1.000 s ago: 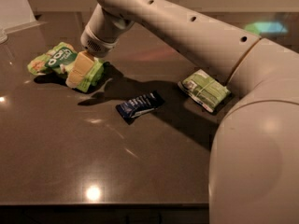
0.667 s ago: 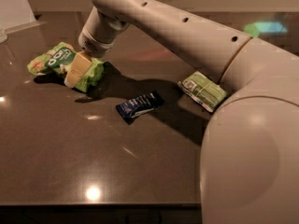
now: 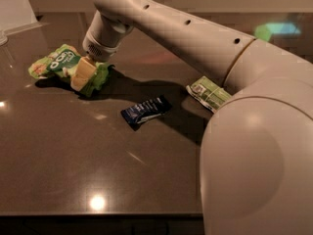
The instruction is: Pick green rice chip bag
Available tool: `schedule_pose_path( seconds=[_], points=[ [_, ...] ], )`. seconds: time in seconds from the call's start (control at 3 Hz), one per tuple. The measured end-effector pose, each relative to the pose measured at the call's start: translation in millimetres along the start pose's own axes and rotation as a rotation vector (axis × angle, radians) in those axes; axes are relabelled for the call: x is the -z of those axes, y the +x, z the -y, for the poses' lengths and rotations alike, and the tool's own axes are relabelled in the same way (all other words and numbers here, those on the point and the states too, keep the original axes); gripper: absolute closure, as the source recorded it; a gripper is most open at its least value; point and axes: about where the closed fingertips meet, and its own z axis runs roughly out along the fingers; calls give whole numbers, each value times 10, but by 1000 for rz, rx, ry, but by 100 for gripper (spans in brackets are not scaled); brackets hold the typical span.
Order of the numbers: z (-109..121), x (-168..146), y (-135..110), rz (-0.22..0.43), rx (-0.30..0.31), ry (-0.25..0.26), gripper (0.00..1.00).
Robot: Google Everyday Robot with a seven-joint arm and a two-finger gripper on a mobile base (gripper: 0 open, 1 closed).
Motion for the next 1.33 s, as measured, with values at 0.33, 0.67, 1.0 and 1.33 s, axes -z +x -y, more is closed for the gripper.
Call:
schedule_pose_path(
  seconds=[0.33, 0.67, 1.0, 1.33],
  points=[
    [-10, 4, 35, -23, -15, -16, 41],
    [-36, 60, 59, -35, -30, -42, 64],
    [-62, 264, 1, -11, -30, -61, 88],
    [-86, 585, -100, 35, -9, -69, 100]
  ],
)
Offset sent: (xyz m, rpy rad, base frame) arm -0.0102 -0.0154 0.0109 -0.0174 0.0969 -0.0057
